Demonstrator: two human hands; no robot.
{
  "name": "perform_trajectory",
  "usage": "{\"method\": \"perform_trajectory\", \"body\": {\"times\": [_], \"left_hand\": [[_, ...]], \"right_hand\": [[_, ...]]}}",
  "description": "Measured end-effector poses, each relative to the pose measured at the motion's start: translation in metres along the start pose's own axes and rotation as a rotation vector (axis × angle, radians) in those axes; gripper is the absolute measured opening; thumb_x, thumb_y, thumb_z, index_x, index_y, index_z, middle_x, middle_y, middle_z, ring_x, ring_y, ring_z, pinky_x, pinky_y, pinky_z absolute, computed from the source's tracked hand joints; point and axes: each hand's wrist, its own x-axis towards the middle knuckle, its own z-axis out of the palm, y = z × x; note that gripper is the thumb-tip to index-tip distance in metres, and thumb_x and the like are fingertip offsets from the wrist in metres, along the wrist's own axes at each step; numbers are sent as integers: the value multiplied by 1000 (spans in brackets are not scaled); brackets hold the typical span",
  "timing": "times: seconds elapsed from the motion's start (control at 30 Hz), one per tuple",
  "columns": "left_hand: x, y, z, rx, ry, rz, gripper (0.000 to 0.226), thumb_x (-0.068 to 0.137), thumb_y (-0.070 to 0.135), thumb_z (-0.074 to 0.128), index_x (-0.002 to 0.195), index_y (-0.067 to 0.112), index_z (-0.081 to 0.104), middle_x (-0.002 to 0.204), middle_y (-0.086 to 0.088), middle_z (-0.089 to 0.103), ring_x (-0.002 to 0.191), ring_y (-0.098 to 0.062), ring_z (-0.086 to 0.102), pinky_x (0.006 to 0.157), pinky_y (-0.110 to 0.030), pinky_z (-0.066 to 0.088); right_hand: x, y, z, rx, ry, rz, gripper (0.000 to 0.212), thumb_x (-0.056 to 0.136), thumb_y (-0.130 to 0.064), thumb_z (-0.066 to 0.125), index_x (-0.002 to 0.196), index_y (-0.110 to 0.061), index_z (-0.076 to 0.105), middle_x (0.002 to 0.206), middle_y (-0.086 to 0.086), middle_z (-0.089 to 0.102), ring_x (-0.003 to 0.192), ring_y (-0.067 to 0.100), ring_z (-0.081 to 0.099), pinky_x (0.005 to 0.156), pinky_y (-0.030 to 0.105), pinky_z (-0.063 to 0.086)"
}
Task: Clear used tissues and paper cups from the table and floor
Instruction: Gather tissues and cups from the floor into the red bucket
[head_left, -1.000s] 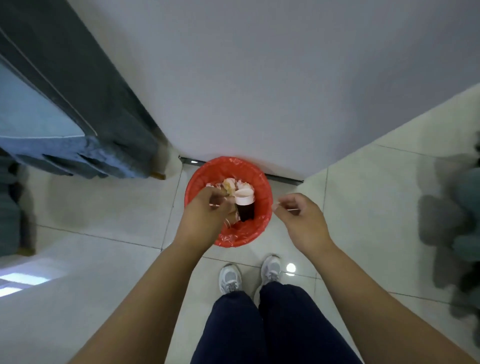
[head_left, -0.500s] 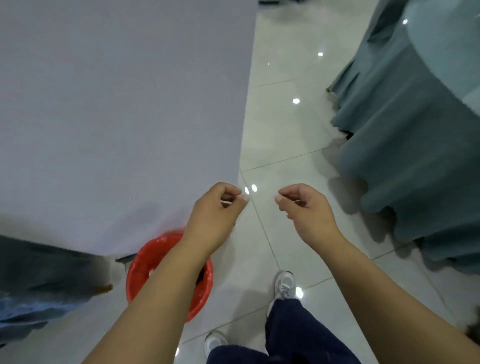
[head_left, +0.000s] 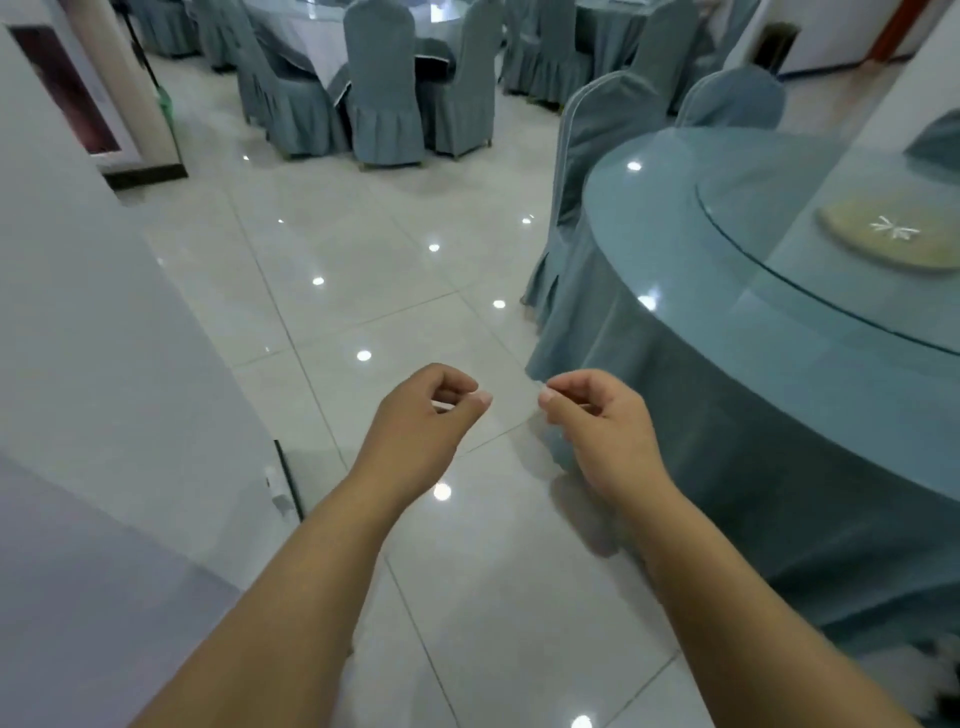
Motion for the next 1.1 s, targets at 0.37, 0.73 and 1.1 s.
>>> {"method": "perform_trajectory", "body": {"times": [0.37,0.73,1.1], "left_hand": [[206,83,58,2,-87,212,10,84,35,64,90,28,63,92,5,65,90,-16,64,77,-31,51],[435,152,98,40,-222,355,5,88,34,61,89,29,61,89,7,65,88,-13,64,76,-30,54],[652,194,169,28,-277,322,7,86,35,63,89,30,62,91,5,67,88,-15,65,75,-34,55]], "right_hand": [[189,-26,-52,62,173,-51,5,85,-26,67,87,-22,65,84,-2,68,80,13,64,66,20,48],[397,-46,-72,78,356,-33,5,85,-28,67,83,-26,64,85,0,69,83,18,65,68,24,48],[624,-29,-108,112,394,-6,5,84,-25,68,80,-24,64,80,-3,68,78,16,65,65,24,46]]}}
